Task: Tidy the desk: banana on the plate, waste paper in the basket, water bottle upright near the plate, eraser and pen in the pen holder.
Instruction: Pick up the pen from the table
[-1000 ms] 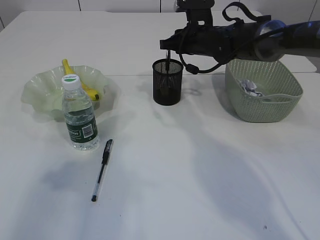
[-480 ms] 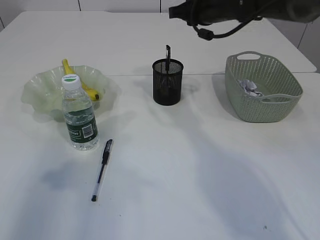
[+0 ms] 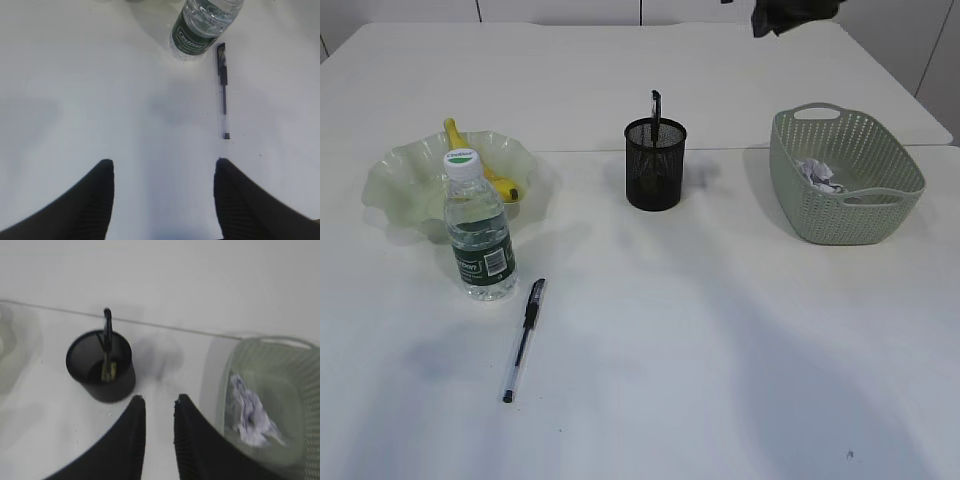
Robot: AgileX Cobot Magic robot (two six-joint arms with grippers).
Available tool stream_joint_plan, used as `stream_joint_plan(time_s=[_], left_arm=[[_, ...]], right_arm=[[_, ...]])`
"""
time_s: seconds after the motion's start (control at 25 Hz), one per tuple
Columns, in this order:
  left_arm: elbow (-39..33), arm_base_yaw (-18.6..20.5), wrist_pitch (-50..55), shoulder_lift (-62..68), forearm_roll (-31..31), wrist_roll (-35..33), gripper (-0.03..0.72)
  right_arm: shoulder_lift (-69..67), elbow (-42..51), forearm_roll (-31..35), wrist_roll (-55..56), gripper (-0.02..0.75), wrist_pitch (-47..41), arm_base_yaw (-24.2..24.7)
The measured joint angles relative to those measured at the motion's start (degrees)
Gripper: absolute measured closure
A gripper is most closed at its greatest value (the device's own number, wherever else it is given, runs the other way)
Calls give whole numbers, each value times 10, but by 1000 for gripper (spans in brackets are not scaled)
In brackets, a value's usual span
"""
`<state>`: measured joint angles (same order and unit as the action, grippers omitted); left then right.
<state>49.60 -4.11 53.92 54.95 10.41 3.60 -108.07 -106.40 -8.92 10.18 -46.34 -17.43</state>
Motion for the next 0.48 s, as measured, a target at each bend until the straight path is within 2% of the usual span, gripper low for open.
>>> stream_joint_plan(time_s=[0.28,0.48], left_arm=[[0,0,0,0,0,0,245],[0,0,0,0,0,0,245]], right_arm=[[34,0,8,-13,579,-221,0],[44,7,51,-39,578,-247,0]])
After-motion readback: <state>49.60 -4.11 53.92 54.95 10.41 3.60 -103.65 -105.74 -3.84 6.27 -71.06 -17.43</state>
